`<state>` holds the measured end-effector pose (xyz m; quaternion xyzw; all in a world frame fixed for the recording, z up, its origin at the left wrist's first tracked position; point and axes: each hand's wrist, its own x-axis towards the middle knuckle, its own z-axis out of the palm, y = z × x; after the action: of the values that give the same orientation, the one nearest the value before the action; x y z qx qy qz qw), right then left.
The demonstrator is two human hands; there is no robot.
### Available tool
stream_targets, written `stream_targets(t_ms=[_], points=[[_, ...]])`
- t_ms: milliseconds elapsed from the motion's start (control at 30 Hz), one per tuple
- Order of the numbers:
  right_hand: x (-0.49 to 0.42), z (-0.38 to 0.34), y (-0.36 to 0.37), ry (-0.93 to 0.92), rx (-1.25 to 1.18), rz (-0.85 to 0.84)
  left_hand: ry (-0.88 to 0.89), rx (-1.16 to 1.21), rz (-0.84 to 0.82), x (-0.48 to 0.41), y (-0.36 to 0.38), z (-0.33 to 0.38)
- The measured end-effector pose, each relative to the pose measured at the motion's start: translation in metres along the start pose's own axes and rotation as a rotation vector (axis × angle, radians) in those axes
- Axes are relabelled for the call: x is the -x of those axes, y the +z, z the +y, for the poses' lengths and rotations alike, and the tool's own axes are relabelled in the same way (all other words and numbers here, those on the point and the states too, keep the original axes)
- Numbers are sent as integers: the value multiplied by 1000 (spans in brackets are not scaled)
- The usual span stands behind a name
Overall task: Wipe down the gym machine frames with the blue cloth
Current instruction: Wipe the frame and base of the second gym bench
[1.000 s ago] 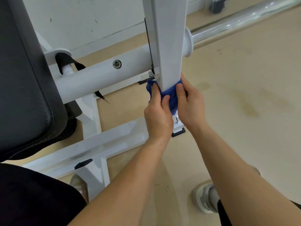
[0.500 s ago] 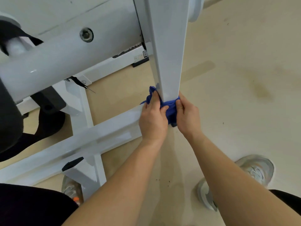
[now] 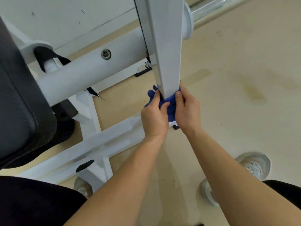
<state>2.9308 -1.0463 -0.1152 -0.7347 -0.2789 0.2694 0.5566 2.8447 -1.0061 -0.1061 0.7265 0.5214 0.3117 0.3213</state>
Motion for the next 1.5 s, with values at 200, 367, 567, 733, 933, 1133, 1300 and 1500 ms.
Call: stream_targets(t_ms=[200,367,567,733,933,1133,1300,1500], points=[[-3,-32,-9,-134,-20,38,67,118,104,-1,-8,17],[-8,5,1,-70,15,13,57,97,60,-2,3,0],[-7,51,20,42,-13,10,8,16,-57,-5,20,-30],[-10,81,26,135,19,-33,-20,-101,-73,-7,20,-38],[2,59,19,175,-108,-44,-145,-7,-88,-1,9,-35],[54,24,9,445,-492,-123,-347,251,-189,28,-16,-20],[84,26,-19,431,-612,-204,-437,312,-564,38,-35,-13],[64,34,-34,375,-381,172,-291,-6,-458,4,-61,-22]])
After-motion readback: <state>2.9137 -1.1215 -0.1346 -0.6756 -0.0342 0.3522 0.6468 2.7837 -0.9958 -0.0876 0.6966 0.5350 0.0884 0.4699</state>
